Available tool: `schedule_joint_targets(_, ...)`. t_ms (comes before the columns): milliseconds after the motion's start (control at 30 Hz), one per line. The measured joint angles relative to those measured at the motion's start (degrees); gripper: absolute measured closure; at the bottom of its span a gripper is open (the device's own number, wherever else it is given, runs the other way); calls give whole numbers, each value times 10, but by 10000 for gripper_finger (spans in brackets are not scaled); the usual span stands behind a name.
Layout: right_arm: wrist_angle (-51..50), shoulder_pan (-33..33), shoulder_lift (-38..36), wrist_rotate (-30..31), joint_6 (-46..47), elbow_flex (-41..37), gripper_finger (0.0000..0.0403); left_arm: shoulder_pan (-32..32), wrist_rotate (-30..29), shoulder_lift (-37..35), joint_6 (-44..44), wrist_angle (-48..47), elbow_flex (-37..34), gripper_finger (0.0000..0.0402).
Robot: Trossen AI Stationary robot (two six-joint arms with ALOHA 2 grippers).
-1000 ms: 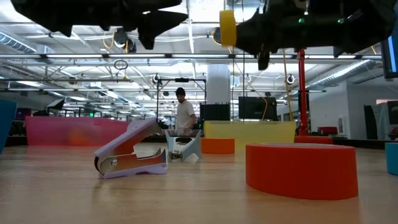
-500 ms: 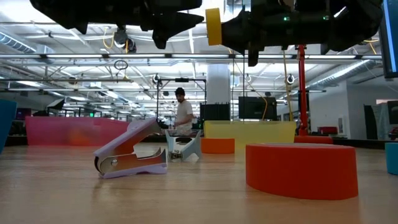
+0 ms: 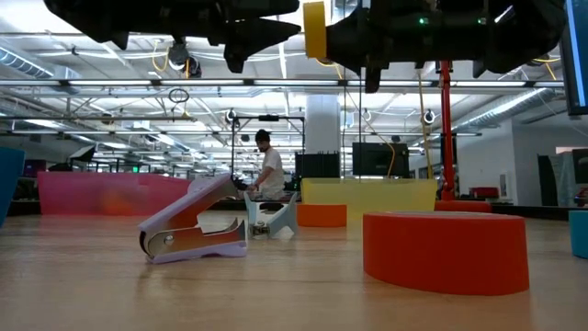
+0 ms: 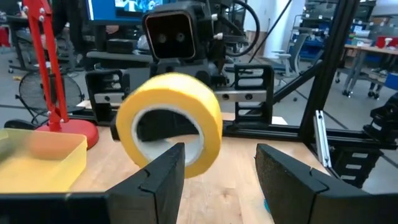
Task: Pick and place Stapler, Stapler remover, tape
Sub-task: Put the yellow tape into the blue bin
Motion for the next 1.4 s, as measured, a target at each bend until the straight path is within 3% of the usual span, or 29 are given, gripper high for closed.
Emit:
schedule_joint_targets(767,-19,-3,2,29,-34,37,370,1,5,0,2,0,12,206)
schedule_joint_targets(1200,-2,-7,99,21,-34,107,370,0,17,-1,-21,-14,12,206)
schedule_joint_targets(1400,-20,-8,107,11,-36,115,370,0,19,-1,-26,-49,13,257)
